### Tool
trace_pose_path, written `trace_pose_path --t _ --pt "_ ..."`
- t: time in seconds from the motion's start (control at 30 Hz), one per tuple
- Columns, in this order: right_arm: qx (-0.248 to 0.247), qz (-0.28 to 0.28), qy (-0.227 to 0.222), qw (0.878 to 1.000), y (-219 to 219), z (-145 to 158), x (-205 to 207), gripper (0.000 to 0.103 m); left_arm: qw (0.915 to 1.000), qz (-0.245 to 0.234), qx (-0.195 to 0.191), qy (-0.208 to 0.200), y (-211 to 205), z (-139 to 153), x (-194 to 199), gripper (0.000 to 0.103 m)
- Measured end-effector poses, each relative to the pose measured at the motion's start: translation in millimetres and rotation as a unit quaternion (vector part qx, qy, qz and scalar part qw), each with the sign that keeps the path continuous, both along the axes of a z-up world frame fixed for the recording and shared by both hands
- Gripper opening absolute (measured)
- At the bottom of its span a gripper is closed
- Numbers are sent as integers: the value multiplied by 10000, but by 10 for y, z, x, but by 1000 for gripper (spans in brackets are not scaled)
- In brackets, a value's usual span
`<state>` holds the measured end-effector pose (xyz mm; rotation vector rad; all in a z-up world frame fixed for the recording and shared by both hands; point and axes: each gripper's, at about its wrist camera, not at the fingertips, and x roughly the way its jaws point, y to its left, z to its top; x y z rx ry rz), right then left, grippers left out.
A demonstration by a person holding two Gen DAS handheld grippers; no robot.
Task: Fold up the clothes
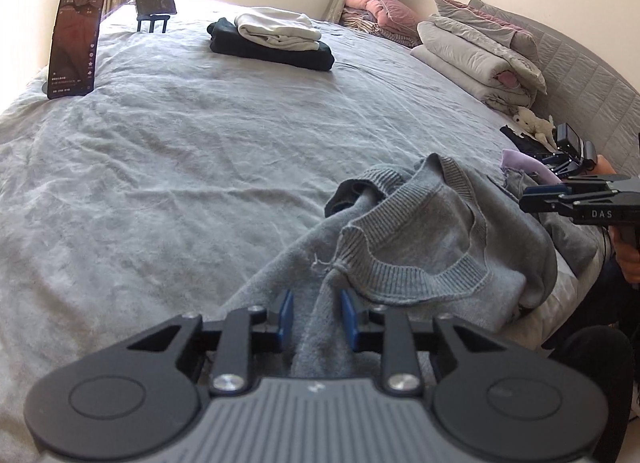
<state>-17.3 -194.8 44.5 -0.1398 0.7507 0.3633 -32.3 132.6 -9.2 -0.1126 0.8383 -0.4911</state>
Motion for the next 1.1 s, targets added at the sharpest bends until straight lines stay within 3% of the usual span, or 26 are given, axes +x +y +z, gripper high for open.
trace_pose_path --t 0.33,0.43,0.67,0.7,0.8,0.93,1.1 --pt "-197 493 -62 9986 56 -120 541 43 9997 -130 202 -10 -88 28 -75 7" --pt "-172 933 35 9955 44 -142 661 52 9997 -117 229 4 -93 35 -76 6" --pt "-243 1764 617 9821 -3 -202 865 53 9995 -139 277 51 -119 40 -87 6" --pt "-246 1799 655 9812 -6 -200 867 51 9995 -136 277 60 -118 39 -88 6" --pt "-261 1912 764 9782 11 -204 836 30 9995 -106 287 72 -119 37 -99 5" --pt "-518 1959 696 9768 97 -226 727 11 9994 -40 341 53 -142 36 -120 5" --pt "-924 1781 263 9793 202 -202 518 3 9986 212 466 -137 -152 96 -188 4"
